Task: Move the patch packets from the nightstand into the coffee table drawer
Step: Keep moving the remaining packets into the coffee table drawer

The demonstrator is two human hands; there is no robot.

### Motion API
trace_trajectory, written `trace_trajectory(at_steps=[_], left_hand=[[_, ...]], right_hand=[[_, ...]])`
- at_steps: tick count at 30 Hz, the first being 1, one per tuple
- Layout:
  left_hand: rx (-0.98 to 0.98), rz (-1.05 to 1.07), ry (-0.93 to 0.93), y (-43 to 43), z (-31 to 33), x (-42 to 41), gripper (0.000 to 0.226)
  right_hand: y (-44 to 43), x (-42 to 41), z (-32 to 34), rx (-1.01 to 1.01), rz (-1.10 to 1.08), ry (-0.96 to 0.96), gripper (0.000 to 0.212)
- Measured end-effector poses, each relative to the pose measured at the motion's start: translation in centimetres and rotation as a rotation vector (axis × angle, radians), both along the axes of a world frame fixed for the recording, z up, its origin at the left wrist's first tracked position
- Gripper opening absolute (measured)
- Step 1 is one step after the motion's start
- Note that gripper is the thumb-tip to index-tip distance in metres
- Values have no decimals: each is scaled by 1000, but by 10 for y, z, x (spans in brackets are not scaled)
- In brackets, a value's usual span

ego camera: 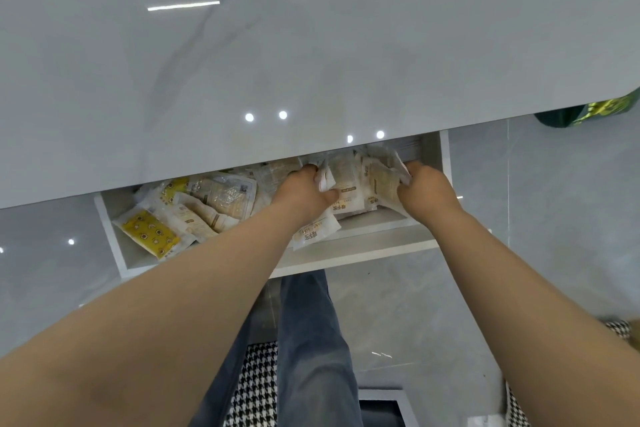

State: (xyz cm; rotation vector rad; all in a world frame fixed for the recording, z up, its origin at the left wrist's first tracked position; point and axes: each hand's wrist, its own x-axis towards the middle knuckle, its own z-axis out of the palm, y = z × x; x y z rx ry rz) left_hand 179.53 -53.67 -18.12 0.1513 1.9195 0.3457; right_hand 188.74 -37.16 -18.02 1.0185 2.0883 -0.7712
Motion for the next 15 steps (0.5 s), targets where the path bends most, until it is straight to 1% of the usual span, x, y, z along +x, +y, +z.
trace_trajectory(at_steps=[2,4,9,15], left_hand=[[-3,-29,21,-1,-1,1,78],[6,-26,26,-1,0,2,84],[25,40,13,-2,5,4,78],[-4,-12,33,-11,34,4,66]], right_hand=[[1,3,-1,11,6,-3,29],[2,6,0,17,8,-15,33],[3,15,2,38,32,-42,48],[-2,16,22,98,36,-15,42]])
